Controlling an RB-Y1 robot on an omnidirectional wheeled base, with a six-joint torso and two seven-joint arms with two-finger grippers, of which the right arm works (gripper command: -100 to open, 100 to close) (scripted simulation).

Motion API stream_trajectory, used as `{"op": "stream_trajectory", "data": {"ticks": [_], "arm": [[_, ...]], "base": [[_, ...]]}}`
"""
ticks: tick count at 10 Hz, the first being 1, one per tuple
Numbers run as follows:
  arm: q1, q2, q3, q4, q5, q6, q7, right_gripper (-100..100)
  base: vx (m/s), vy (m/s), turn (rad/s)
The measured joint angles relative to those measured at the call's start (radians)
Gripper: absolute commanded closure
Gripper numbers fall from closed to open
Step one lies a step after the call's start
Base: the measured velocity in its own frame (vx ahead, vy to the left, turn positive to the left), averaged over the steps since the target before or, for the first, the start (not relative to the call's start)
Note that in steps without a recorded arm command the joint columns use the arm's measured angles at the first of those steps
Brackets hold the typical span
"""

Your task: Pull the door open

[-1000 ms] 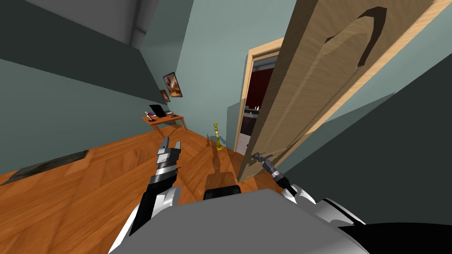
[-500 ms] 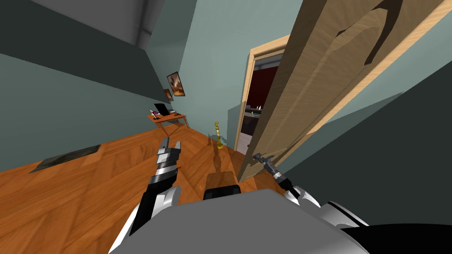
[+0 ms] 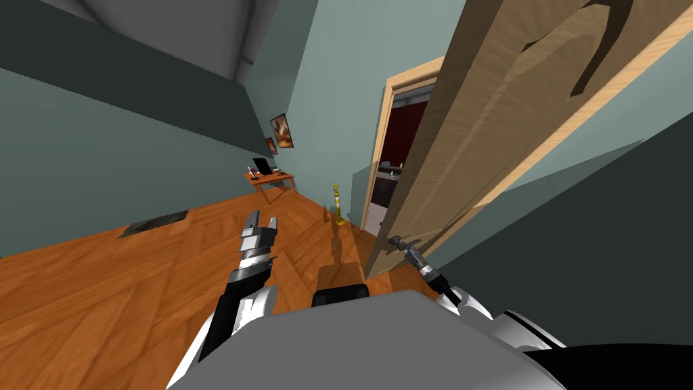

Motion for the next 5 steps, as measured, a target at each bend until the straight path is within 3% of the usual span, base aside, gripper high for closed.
{"op": "stream_trajectory", "data": {"ticks": [5], "arm": [[0.018,-0.005,0.005,0.010,0.000,-0.027,-0.004,100]], "base": [[-0.166,-0.089,0.132]]}}
